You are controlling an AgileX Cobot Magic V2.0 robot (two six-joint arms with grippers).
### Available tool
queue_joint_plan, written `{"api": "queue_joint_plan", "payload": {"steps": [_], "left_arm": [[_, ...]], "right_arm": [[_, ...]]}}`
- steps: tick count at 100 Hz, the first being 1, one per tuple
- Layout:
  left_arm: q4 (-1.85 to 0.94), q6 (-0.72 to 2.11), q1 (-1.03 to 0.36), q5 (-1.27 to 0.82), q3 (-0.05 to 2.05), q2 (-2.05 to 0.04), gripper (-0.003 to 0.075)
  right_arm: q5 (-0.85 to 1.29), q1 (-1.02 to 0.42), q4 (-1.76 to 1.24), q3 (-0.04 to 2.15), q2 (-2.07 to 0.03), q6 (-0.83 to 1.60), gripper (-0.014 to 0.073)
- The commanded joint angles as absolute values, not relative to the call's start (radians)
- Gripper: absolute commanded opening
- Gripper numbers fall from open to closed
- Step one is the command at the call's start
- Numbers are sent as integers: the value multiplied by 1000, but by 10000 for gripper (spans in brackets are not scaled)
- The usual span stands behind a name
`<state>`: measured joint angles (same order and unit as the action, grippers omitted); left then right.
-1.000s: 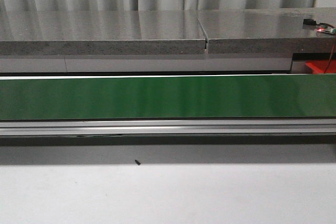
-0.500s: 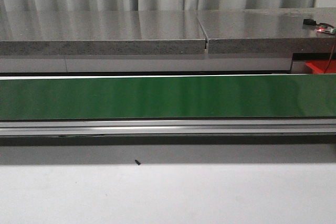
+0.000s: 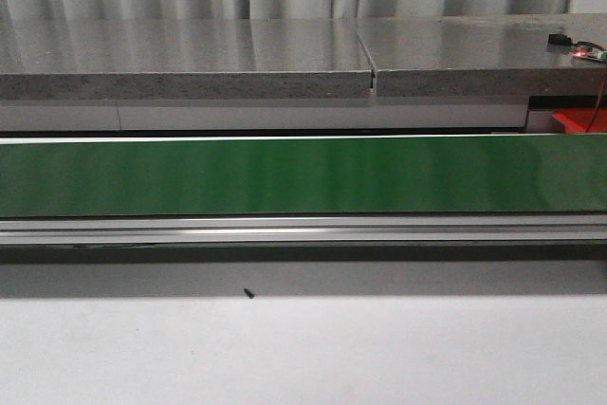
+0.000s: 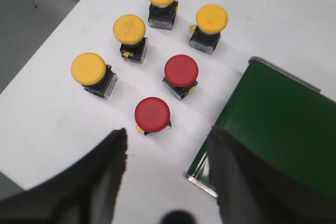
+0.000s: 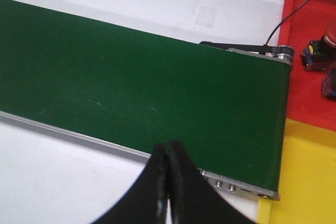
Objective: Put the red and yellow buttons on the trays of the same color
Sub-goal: 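Move the left gripper over a red-capped button and close on it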
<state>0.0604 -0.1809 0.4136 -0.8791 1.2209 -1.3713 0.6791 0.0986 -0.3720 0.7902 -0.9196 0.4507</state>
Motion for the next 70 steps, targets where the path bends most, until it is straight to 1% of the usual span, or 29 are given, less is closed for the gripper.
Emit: {"api": "queue_joint_plan", "payload": {"steps": [1,4,38,61,70], "left_arm": [[80,-182,417,-835,1259,-1372,542],[80,-182,417,-829,1259,-1382,550],[67,-182,424,-835,1259,-1538,547],[10,-182,500,-821,1275,-1597,547],[0,-179,508,-821,1286,-1615,547]], "right_arm": [[632,98,-386,816,-906,453,-69],[632,98,-386,816,-906,453,-69],[632,98,-386,816,-906,453,-69],[632,98,-386,816,-906,453,-69],[632,98,-386,816,-906,453,-69]]}}
